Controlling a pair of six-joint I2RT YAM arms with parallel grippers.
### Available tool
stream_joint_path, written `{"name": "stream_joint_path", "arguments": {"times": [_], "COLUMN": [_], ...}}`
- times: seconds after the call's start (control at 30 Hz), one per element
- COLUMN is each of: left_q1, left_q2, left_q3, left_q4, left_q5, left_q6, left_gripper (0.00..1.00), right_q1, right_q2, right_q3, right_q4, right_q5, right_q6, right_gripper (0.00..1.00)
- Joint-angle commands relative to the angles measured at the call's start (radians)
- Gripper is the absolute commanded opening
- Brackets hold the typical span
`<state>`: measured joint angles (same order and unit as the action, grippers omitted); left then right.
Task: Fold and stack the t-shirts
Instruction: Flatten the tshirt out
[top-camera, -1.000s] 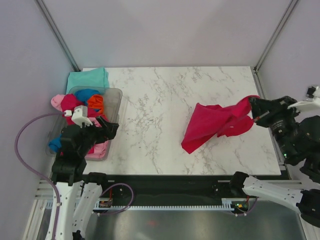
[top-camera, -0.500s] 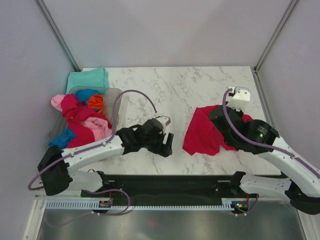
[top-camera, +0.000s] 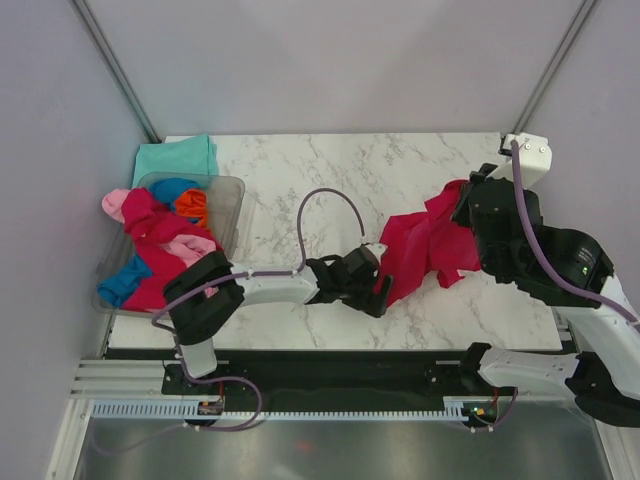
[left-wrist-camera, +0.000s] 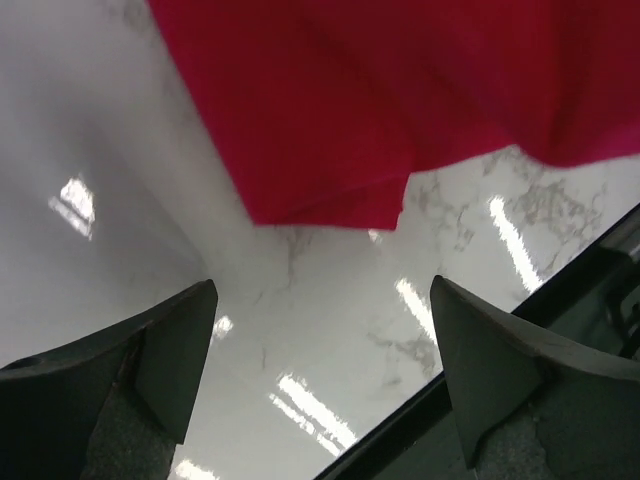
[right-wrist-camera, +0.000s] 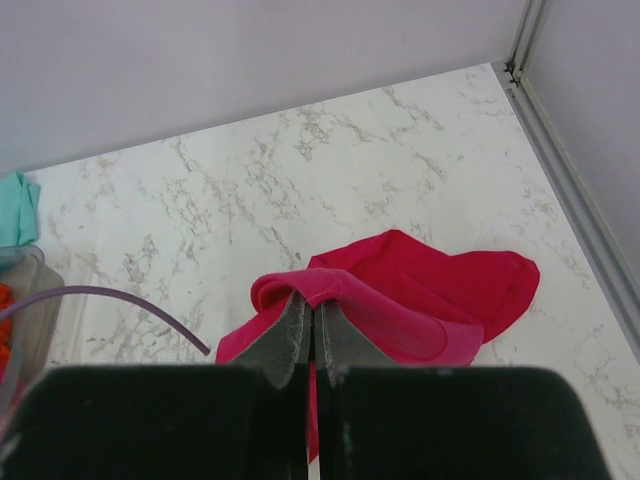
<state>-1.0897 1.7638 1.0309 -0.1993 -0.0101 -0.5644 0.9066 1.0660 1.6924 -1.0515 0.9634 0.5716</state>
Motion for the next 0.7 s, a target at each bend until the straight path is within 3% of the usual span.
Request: {"name": "stream_joint_path", "arguments": {"times": [0.0,0.07,0.13,0.17,0.2,0.23,0.4,0.53,0.67], "left_q1": [-0.004,-0.004,-0.003,-0.003,-0.003,-0.001,-0.003,-0.003,-0.003], "left_q2": [0.088,0.141,0.181,0.197,0.219,0.217,0.016,-0.344,-0.588], "left_q3": [0.090,0.113,0.155,0.168,0.197,0.211,0.202,0.198,0.302], "left_q4": [0.106,0.126,0.129,0.133,0.130,0.123,-0.043,-0.219,-0.386], "left_q5": [0.001,-0.004,-0.020,-0.024,-0.011,-0.011,-0.089,-0.129,-0.104], "left_q6": [0.004,0.009,0.018,0.021,0.040,0.044,0.128,0.225,0.340], "left_gripper": [0.95,0.94,0.85,0.67,0.11,0.02,0.02,0.02,0.02], "right_q1": [-0.002,-0.005,-0.005,-0.005,-0.008,-0.008,-0.011,-0.011,-0.011], "right_q2": [0.012,0.000,-0.004,-0.005,-0.008,-0.014,-0.070,-0.167,-0.267], "right_q3": [-0.025,-0.043,-0.049,-0.050,-0.050,-0.050,-0.001,0.078,0.093], "right_q4": [0.015,0.019,0.022,0.022,0.022,0.022,0.018,0.051,0.181], "right_q5": [0.014,0.012,0.012,0.018,0.023,0.026,0.055,0.041,-0.021], "right_q6": [-0.039,-0.036,-0.039,-0.041,-0.042,-0.045,-0.052,-0.119,-0.268], "right_gripper": [0.00,0.00,0.00,0.00,0.00,0.00,0.00,0.00,0.00]}}
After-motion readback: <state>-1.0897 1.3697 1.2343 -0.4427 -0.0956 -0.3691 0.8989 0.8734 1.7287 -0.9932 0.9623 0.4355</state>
